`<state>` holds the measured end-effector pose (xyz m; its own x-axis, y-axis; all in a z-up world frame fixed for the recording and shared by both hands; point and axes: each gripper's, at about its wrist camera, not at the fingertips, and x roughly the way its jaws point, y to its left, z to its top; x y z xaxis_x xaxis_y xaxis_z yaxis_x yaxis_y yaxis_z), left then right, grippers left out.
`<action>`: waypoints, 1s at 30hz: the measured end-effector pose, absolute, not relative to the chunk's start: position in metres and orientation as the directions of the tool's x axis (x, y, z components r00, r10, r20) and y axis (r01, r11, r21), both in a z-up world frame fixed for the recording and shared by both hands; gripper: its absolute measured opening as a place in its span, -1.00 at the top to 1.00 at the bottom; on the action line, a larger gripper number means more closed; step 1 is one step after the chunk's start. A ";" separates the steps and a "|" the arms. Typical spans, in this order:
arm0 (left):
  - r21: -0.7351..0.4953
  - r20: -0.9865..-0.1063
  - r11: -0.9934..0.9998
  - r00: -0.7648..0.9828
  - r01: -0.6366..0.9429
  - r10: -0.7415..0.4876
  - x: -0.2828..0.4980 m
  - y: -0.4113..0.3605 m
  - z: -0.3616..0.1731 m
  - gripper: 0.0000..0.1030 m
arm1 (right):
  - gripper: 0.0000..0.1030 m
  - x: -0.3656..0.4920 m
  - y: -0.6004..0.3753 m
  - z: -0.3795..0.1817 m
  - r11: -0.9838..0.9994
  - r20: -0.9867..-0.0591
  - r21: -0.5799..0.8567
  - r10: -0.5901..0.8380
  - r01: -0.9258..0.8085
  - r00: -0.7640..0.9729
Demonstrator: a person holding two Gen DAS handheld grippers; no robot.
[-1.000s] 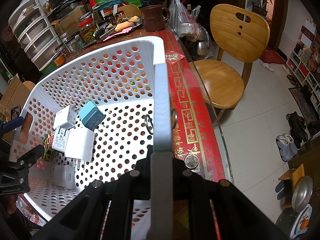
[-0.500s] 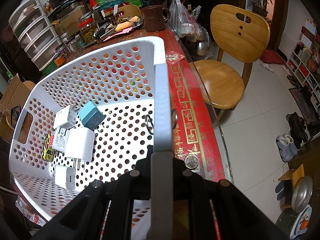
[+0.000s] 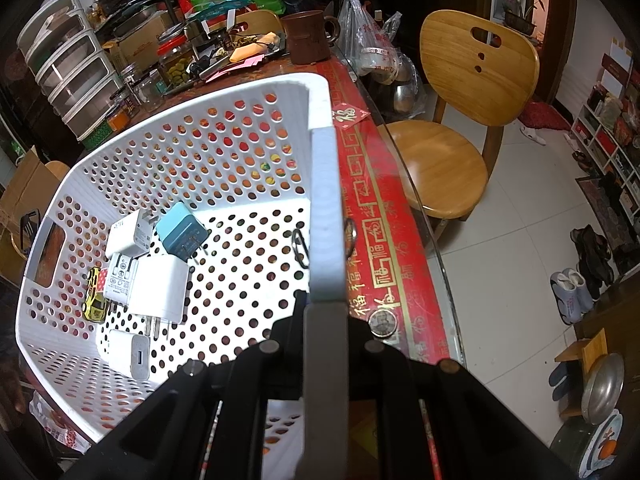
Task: Organize rigid objects
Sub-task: 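Grasp the flat white plug charger on the table with the left tool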
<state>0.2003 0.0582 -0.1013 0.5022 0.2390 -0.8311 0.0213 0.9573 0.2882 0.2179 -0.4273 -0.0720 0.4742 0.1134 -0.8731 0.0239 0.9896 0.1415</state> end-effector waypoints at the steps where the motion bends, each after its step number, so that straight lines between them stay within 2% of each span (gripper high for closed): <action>1: 0.280 -0.838 0.960 0.494 0.027 0.230 0.200 0.059 -0.106 -0.99 | 0.79 0.218 -0.428 -0.072 0.990 -0.873 0.141 0.113 0.023 0.474; 11: 0.204 -0.881 0.979 0.440 0.021 0.174 0.203 0.061 -0.137 -0.97 | 0.79 0.218 -0.428 -0.072 0.990 -0.873 0.142 0.114 0.023 0.475; 13: 0.191 -0.886 0.981 0.434 0.021 0.163 0.202 0.063 -0.141 -0.85 | 0.79 0.218 -0.428 -0.072 0.990 -0.873 0.142 0.114 0.024 0.475; 16: 0.118 -0.895 0.993 0.433 0.006 0.104 0.200 0.071 -0.140 -0.56 | 0.79 0.218 -0.428 -0.072 0.990 -0.873 0.141 0.113 0.023 0.474; 19: 0.106 -0.893 0.994 0.441 0.006 0.093 0.197 0.071 -0.139 -0.30 | 0.79 0.217 -0.428 -0.073 0.990 -0.873 0.141 0.114 0.023 0.475; 20: 0.104 -0.890 0.995 0.447 0.005 0.090 0.196 0.070 -0.138 -0.07 | 0.79 0.217 -0.428 -0.073 0.990 -0.873 0.142 0.114 0.024 0.475; 25: 0.098 -0.887 0.995 0.454 -0.008 0.091 0.192 0.072 -0.135 -0.01 | 0.79 0.217 -0.428 -0.073 0.990 -0.873 0.141 0.113 0.023 0.475; 30: 0.155 -0.859 0.987 0.489 -0.034 0.152 0.188 0.070 -0.123 0.03 | 0.79 0.217 -0.427 -0.073 0.990 -0.873 0.141 0.114 0.023 0.475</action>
